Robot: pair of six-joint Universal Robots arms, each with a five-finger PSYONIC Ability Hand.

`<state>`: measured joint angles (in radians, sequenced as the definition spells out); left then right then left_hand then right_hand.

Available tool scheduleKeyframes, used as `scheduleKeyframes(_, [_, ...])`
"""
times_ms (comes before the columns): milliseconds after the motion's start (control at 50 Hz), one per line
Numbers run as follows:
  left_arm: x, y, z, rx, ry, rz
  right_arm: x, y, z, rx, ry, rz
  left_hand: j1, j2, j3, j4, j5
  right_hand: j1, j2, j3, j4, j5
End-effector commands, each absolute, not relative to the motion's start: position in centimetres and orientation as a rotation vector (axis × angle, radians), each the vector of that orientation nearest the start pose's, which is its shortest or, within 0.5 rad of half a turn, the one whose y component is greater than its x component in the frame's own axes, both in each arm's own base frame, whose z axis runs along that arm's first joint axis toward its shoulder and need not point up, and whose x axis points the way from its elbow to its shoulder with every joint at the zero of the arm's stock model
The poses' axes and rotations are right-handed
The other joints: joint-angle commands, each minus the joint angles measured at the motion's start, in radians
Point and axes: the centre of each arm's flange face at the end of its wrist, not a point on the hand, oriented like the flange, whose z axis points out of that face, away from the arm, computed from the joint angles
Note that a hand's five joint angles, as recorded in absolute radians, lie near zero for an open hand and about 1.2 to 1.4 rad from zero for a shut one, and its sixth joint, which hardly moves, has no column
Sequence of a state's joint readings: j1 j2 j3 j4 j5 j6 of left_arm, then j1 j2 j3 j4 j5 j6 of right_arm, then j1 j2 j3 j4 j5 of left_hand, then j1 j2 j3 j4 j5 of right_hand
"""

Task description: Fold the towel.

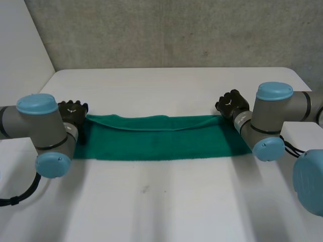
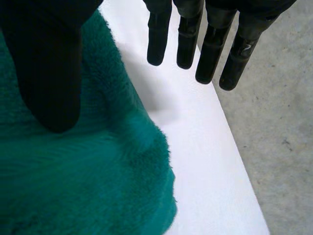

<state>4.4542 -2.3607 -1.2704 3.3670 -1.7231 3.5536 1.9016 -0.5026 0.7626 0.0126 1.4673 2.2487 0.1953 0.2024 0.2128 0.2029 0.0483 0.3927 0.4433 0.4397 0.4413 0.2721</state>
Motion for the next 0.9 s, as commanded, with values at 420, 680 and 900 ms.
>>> scheduleKeyframes(420, [-25.4, -43.5, 12.6, 0.653, 2.014, -2.115, 29.8, -45.1, 11.2, -1.243, 2.089, -2.194, 0.089, 0.082, 0.071, 0.081, 0.061, 0.059, 0.009, 0.012, 0.011, 0.005])
scheduleKeyframes(680, [-24.8, -44.8, 13.1, 0.565, 1.981, -2.111, 29.3, -45.4, 11.7, -1.074, 2.172, -2.199, 0.13, 0.123, 0.112, 0.122, 0.102, -0.026, -0.076, -0.073, -0.074, -0.08])
scheduleKeyframes(900, [-24.6, -39.0, 15.5, 0.65, 2.068, -2.062, 26.5, -41.4, 16.3, -1.019, 2.297, -1.954, 0.015, 0.008, -0.002, 0.008, -0.012, -0.111, -0.162, -0.158, -0.16, -0.165])
